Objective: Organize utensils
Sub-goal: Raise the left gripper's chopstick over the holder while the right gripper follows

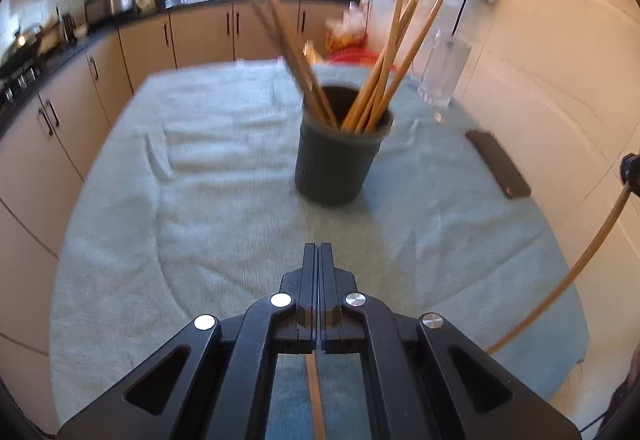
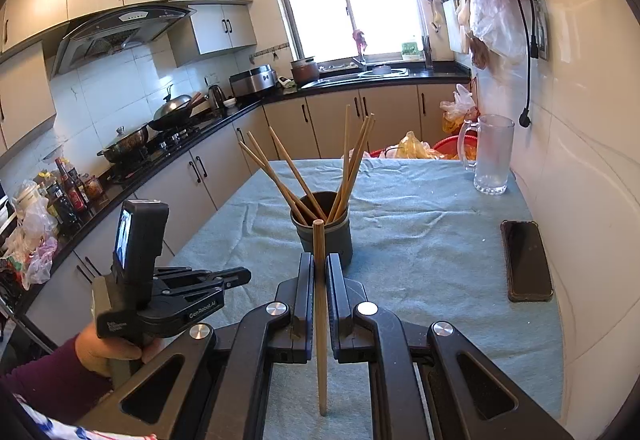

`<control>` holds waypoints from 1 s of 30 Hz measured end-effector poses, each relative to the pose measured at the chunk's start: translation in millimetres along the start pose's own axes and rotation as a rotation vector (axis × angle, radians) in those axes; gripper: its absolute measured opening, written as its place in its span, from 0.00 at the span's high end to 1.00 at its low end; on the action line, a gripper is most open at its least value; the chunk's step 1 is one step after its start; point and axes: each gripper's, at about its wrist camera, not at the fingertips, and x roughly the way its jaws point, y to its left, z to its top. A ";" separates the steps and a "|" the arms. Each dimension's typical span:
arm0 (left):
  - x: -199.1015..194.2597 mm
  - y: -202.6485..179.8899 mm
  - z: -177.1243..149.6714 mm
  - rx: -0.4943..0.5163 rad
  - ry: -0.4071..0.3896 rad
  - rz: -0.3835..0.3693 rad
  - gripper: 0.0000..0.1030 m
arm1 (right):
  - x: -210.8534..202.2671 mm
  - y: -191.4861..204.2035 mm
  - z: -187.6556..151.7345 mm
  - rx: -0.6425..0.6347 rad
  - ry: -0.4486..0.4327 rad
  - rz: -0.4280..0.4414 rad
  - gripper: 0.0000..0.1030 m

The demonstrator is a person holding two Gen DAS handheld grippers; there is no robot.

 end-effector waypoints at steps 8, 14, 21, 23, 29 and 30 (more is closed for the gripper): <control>61.9 6.3 -23.8 0.001 0.260 -0.006 0.78 | -0.8 1.0 2.6 -0.001 0.006 -0.006 0.94; 63.9 -8.5 -22.5 0.081 0.198 0.044 0.95 | -0.7 -0.1 4.1 0.008 0.003 0.002 0.94; 24.5 -3.6 -26.0 0.019 0.032 0.009 0.95 | -1.9 0.4 2.9 0.000 -0.001 0.004 0.94; 3.0 -4.3 -24.3 0.016 -0.033 0.005 0.95 | -4.0 -0.7 3.0 0.006 -0.010 0.007 0.94; -66.5 -3.6 -27.2 -0.023 -0.223 -0.038 0.95 | -12.1 0.0 3.7 0.017 -0.039 0.016 0.94; -74.8 -3.3 -29.2 -0.026 -0.242 -0.043 0.95 | -13.1 1.1 3.6 0.015 -0.042 0.017 0.94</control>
